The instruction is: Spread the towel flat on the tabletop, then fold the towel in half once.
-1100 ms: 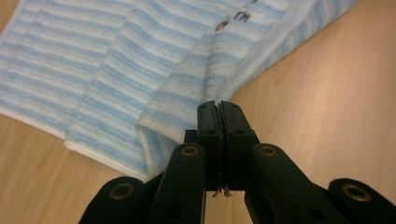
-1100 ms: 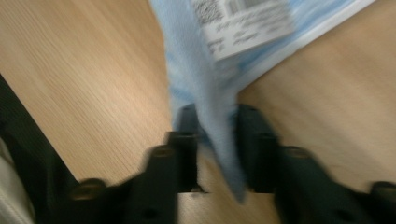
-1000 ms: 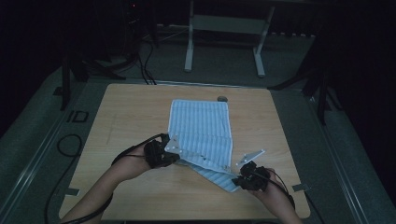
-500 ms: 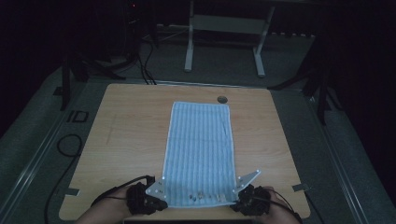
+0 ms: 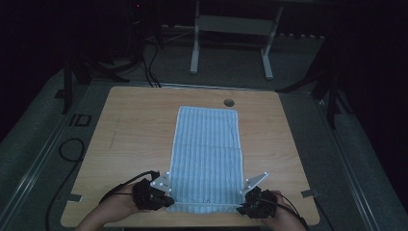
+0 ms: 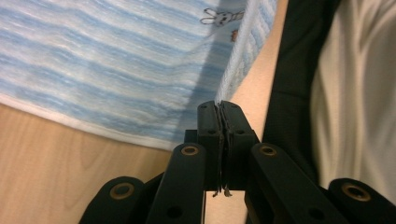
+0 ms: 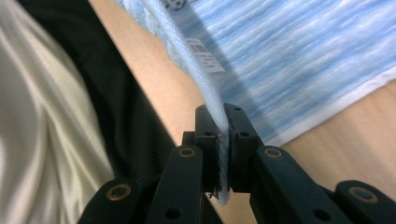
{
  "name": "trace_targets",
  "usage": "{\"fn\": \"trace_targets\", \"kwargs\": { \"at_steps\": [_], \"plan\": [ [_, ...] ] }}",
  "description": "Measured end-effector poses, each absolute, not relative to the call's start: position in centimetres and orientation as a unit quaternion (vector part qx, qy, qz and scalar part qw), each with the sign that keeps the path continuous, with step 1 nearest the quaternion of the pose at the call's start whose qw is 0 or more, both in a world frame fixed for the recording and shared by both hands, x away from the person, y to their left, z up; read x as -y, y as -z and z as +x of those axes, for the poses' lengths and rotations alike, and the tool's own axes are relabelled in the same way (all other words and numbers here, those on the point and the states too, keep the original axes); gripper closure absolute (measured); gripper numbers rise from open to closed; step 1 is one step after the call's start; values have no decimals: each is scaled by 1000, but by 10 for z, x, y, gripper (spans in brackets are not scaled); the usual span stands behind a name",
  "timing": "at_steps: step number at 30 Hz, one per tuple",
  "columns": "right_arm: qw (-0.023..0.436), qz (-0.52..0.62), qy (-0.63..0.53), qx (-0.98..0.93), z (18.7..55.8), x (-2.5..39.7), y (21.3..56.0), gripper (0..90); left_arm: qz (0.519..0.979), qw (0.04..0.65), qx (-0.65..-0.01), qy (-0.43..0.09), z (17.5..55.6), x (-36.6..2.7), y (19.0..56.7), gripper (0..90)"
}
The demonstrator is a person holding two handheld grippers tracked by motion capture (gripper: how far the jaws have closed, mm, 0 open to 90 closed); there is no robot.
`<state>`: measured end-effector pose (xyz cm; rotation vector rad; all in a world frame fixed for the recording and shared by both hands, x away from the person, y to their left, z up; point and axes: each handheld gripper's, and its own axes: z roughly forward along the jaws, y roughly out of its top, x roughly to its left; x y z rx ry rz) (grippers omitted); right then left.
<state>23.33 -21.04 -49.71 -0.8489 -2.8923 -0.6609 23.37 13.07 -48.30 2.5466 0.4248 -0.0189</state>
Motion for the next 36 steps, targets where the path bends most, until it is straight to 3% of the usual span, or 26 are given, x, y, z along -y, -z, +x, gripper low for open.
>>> {"fn": "trace_targets", "kwargs": {
  "at_steps": [4, 13, 23, 33, 36],
  "plan": [
    [15, -284, 229, 931, 239, 214, 492, 809, 941, 289, -177, -6, 241, -133, 477, 882],
    [-1, -301, 262, 917, 276, 221, 475, 845, 935, 295, -195, -32, 279, -132, 460, 882],
    [-46, -347, 269, 897, 365, 211, 453, 853, 916, 273, -269, -117, 366, -121, 453, 882],
    [-51, -416, 244, 875, 459, 203, 452, 854, 896, 276, -327, -121, 450, -112, 448, 882],
    [-64, -435, 242, 865, 495, 201, 447, 854, 880, 286, -344, -161, 478, -107, 438, 882]
  ]
}}
